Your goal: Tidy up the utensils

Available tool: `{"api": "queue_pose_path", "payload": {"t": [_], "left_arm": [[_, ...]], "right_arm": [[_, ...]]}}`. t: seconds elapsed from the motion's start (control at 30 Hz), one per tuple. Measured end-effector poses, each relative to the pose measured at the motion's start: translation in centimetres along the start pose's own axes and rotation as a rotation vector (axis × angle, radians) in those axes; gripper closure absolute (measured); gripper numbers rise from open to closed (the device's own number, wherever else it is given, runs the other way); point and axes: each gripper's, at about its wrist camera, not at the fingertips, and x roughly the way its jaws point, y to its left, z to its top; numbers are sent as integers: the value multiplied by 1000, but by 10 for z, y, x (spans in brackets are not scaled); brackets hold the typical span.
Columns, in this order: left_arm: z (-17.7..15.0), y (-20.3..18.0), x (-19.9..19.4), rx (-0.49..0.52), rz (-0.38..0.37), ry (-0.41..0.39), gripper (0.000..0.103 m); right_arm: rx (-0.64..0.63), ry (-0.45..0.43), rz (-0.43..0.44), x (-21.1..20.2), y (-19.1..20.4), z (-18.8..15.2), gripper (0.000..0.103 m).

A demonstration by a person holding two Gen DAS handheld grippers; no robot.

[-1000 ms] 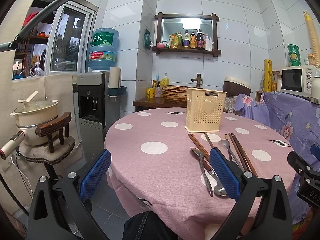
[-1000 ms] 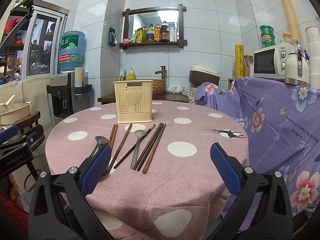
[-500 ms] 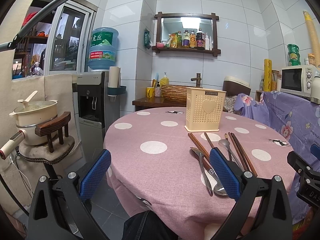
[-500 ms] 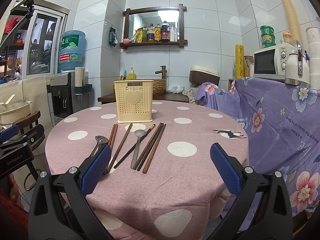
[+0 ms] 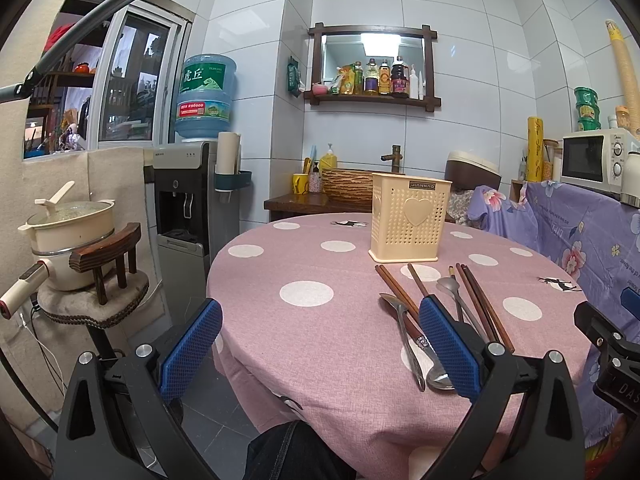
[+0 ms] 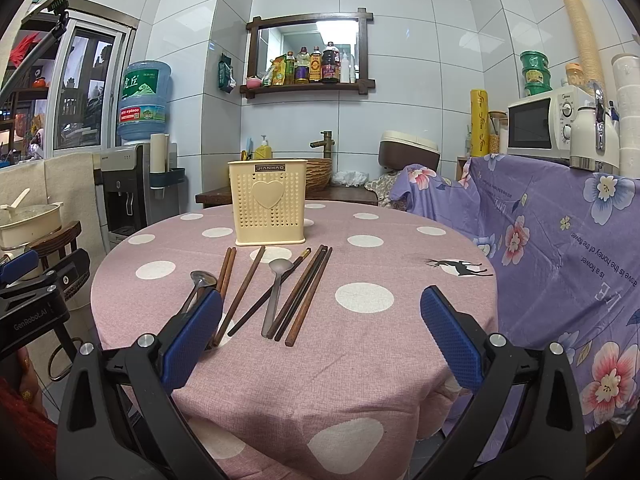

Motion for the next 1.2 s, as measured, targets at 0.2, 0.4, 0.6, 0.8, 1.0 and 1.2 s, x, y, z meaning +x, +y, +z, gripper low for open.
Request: {"api": "queue_pose_path", "payload": {"t": [0.2, 0.4, 0.6, 0.8, 1.0, 1.2], "left_arm": [[0, 0, 0, 1, 0, 0, 5], [0, 0, 0, 1, 1, 0, 5], [0, 0, 0, 1, 0, 1, 5], [-2, 0, 1, 2, 0, 3, 5], [-10, -1, 6, 3, 0, 15, 5], [-11, 0, 10, 3, 0, 32, 5]], "right_arm": [[0, 0, 0, 0, 0, 0, 5], [1, 1, 0, 0, 1, -1, 5], [1, 3, 0, 1, 1, -2, 5], [2, 7, 1, 3, 2, -4, 5], [3, 23, 7, 8, 3, -11, 5], [-2, 36, 3, 11, 4, -11, 5]]}}
